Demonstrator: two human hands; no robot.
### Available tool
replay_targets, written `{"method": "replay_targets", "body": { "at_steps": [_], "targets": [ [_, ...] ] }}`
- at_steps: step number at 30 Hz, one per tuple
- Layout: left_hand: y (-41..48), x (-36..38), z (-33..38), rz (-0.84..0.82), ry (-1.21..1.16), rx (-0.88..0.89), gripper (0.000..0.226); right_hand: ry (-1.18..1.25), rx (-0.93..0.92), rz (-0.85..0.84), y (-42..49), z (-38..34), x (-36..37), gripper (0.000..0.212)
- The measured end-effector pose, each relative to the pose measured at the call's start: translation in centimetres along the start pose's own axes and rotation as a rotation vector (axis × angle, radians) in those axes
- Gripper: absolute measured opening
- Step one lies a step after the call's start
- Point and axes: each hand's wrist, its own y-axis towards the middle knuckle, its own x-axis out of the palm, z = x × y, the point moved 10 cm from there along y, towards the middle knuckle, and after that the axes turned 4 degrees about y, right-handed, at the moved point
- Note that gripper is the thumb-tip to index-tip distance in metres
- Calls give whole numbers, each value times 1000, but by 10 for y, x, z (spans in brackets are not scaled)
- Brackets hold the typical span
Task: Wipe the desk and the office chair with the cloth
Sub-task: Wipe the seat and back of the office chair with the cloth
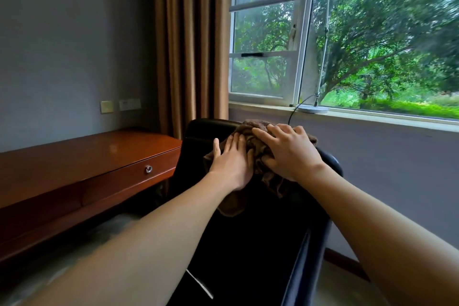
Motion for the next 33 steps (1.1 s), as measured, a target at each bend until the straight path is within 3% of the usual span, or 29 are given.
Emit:
{"method": "replay_targets", "body": {
  "at_steps": [17, 23, 33],
  "targets": [
    [-60, -3, 85, -32, -38, 37, 64, 78, 67, 141, -91, 35, -37, 75],
    [-68, -5, 98, -49, -21, 53, 66, 120, 82, 192, -108, 43, -39, 77],
    [-86, 17, 95, 29, -193, 21, 68, 181, 93, 341, -135, 30, -19, 71]
  ]
}}
